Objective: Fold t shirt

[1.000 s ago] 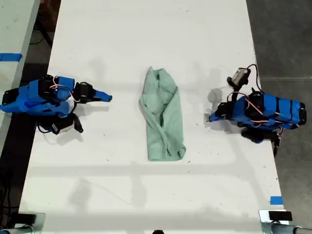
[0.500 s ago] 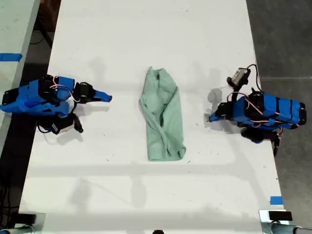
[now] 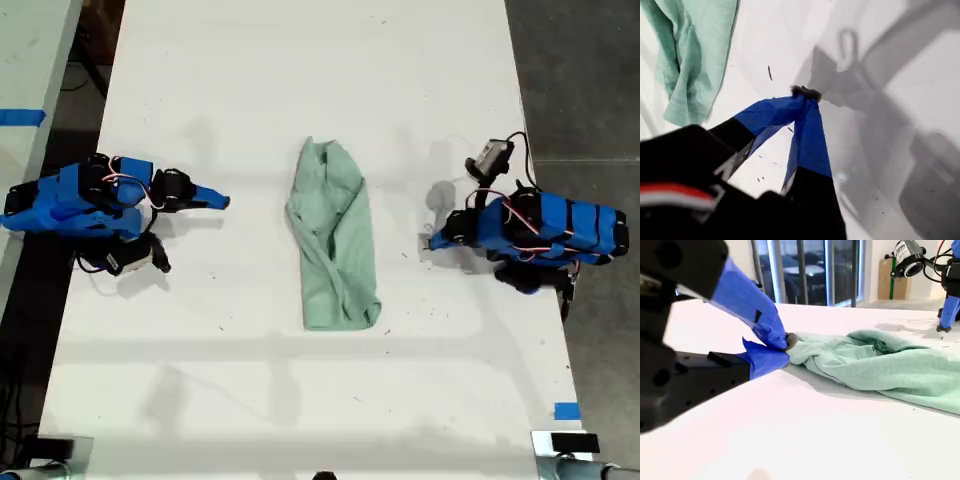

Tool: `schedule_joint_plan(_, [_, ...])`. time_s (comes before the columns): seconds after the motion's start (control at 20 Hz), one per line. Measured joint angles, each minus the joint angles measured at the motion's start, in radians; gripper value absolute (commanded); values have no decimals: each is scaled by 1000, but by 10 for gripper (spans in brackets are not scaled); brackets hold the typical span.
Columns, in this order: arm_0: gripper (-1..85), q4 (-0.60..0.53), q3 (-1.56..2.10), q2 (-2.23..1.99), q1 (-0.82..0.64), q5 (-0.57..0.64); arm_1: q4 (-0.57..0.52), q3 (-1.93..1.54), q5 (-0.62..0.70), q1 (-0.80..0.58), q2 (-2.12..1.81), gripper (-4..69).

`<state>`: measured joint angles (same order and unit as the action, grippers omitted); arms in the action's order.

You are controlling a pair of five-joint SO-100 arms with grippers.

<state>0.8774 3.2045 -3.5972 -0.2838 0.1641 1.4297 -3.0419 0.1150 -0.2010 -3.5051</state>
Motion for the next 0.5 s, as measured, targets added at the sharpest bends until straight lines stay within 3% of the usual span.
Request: schedule_joint_plan(0.5, [-2, 0, 0, 0, 0, 0, 0, 0, 0, 8, 0, -23])
